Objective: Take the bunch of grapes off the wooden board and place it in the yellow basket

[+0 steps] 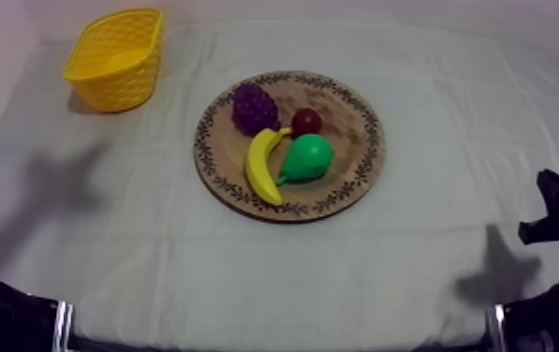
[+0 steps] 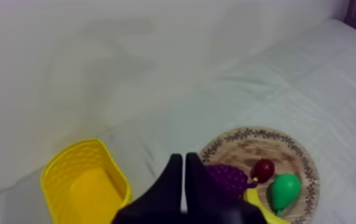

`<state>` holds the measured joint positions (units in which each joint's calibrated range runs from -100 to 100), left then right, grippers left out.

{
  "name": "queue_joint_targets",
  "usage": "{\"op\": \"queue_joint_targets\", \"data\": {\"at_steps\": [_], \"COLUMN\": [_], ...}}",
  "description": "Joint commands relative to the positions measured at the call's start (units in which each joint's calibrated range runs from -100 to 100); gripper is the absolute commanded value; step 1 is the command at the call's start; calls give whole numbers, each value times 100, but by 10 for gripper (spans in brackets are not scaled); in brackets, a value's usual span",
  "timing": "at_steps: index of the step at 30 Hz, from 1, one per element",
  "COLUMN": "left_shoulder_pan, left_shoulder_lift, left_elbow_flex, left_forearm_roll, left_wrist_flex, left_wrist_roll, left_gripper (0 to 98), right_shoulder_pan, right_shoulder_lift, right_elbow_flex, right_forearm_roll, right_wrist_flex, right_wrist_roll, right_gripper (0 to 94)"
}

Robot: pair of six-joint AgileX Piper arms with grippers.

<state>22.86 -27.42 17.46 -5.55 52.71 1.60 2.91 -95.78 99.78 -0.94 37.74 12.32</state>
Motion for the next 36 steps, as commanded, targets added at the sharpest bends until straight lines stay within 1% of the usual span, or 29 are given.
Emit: {"op": "queue_joint_targets", "data": {"at_steps": [1, 3, 9, 13, 16, 20, 23, 26, 28, 32, 36], "left_shoulder_pan": [24, 44, 51, 53, 53, 60, 76, 110, 154, 282, 325], "left_shoulder_lift": [364, 569, 1055, 1376, 1665, 2154, 2545, 2907, 3126, 3546, 3859], "left_elbow_flex": [-165, -310, -720, -1075, -1375, -1825, -2128, -2342, -2450, -2687, -2812], "left_forearm_roll": [-7, 11, 224, 310, 366, 398, 402, 390, 333, 144, 162], "left_wrist_flex": [128, 240, 478, 749, 1017, 1526, 1915, 2129, 2237, 2580, 2750], "left_wrist_roll": [57, 109, 139, 174, 237, 431, 633, 818, 914, 1076, 1175], "left_gripper": [0, 0, 0, 0, 0, 0, 0, 0, 0, 0, 2], "right_shoulder_pan": [0, 0, 0, 0, 0, 0, 0, 0, 0, 0, 0], "right_shoulder_lift": [2, 2, 2, 2, 2, 2, 2, 2, 2, 2, 2], "right_elbow_flex": [-1, -1, -1, -1, -1, -1, -1, -1, -1, -1, -1], "right_forearm_roll": [-1, -1, -1, -1, -1, -1, -1, -1, -1, -1, -1], "right_wrist_flex": [0, 0, 0, 0, 0, 0, 0, 0, 0, 0, 0], "right_wrist_roll": [1, 1, 1, 1, 1, 1, 4, 2, 1, 1, 1], "right_gripper": [3, 3, 3, 3, 3, 3, 3, 3, 3, 3, 3]}}
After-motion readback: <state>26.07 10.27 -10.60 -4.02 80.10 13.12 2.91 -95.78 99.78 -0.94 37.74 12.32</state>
